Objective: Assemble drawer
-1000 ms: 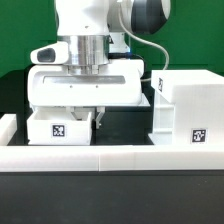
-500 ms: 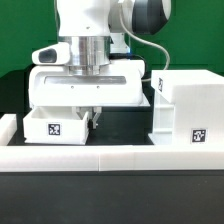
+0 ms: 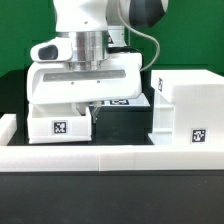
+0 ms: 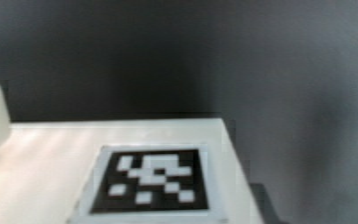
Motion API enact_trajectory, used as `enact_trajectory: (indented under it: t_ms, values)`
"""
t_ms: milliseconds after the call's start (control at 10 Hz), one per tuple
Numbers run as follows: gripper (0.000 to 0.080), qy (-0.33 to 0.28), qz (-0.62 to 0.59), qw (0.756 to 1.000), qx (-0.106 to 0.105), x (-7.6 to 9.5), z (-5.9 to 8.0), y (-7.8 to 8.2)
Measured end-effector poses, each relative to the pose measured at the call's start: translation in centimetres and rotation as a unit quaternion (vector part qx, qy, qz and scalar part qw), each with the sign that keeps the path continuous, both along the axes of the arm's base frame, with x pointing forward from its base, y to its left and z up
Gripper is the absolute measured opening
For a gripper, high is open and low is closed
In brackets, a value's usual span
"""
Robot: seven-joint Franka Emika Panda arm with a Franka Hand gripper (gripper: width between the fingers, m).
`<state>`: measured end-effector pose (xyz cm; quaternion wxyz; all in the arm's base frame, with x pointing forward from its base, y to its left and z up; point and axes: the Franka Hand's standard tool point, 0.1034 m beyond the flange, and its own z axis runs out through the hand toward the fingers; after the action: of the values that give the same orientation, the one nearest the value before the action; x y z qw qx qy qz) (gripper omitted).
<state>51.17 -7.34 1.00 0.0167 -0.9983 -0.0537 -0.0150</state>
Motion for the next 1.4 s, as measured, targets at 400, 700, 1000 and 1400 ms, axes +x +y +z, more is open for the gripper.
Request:
enact_trajectory:
  t_ms: [400,700,1000,1400]
  values:
    - [0.0041,-0.002,0.081,0.997,-0.005,0.1,0.0,-0.2]
    - [0.0041,-0.004,0.238,0.971,-0.02,0.6,0.4,0.4]
    - [0.0041,0.006,0.347,0.937,-0.023,0.7,0.5,0.6]
    - [0.0041,0.01,0.467,0.884,-0.03,0.6,0.3,0.5]
